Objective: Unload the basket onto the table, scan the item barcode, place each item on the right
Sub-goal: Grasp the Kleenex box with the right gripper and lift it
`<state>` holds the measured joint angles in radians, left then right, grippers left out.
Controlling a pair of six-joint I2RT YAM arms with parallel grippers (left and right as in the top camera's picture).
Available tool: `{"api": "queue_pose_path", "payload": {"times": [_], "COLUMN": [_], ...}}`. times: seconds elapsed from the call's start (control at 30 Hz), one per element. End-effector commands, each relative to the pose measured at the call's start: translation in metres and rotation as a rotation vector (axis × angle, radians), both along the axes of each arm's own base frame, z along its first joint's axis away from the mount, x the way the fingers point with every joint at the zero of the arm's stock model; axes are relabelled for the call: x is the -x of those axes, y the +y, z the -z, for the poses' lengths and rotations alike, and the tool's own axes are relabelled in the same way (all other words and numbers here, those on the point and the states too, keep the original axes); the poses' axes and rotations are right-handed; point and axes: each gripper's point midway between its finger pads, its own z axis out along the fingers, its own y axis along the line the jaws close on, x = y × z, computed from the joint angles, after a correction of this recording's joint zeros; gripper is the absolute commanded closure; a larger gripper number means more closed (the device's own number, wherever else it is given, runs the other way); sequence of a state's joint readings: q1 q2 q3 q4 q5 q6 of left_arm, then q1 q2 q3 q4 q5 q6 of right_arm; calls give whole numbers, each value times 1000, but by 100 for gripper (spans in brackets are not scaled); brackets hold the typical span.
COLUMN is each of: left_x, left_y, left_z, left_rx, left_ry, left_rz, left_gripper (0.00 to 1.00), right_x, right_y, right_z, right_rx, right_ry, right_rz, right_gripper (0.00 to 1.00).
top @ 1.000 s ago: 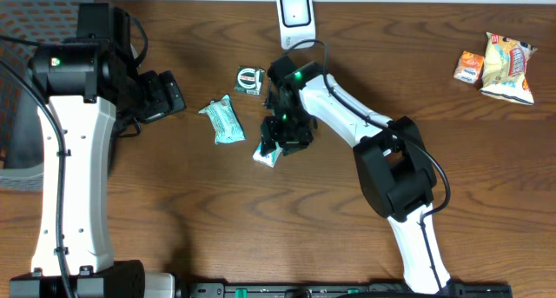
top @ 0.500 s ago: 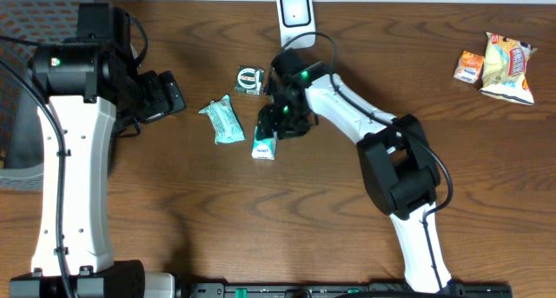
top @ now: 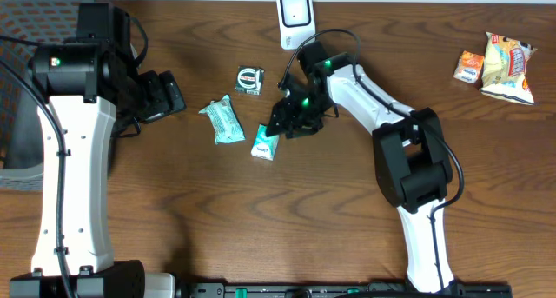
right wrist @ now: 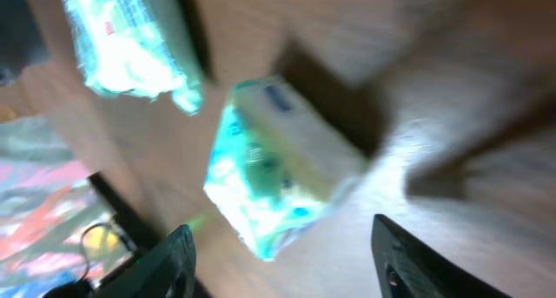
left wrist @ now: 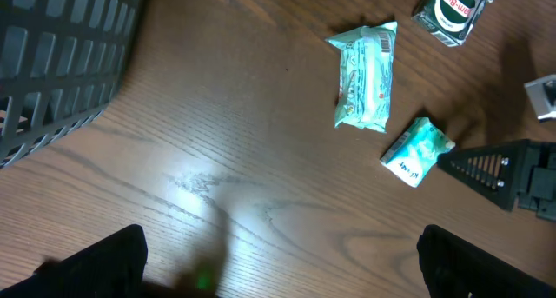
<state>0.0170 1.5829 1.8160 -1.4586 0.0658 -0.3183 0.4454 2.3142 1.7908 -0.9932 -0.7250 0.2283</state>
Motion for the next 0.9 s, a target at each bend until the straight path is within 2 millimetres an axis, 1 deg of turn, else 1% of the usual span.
{"api": "queue_pose_path", "payload": {"times": [0.0,0.1,0.2,0.23,0.5,0.57,0.6,0.63,0.7,0.77,0.87], "left_x": [1,1,1,1,1,1,1,1,1,1,1], "left_y": [1,1,1,1,1,1,1,1,1,1,1], "left_z": [2,2,2,2,2,2,2,2,2,2,2], "left_rx": [1,1,1,1,1,1,1,1,1,1,1], "left_ry": [10,10,10,10,10,10,10,10,10,10,10], "left_rz": [-15,-15,-15,-14,-15,-15,-14,-15,-15,-15,-15], "left_gripper": [2,2,2,2,2,2,2,2,2,2,2], "right_x": [12,15,14,14,7,8,9,9,10,10,12], "right_y": [14,15,8,7,18,17,17,16,14,13,17], "right_z": [-3,7,23,26,38,42,45,46,48,48,44], "right_rx": [-16,80,240,270,297,295,296,296,298,290,243], "right_ry": [102,119,97,92,23,22,22,23,23,1,-10], "right_rz": [56,112,188,207,248,252,251,252,247,210,149], "right_gripper": [41,42,43,44,46,51,55,57,65,79,95]}}
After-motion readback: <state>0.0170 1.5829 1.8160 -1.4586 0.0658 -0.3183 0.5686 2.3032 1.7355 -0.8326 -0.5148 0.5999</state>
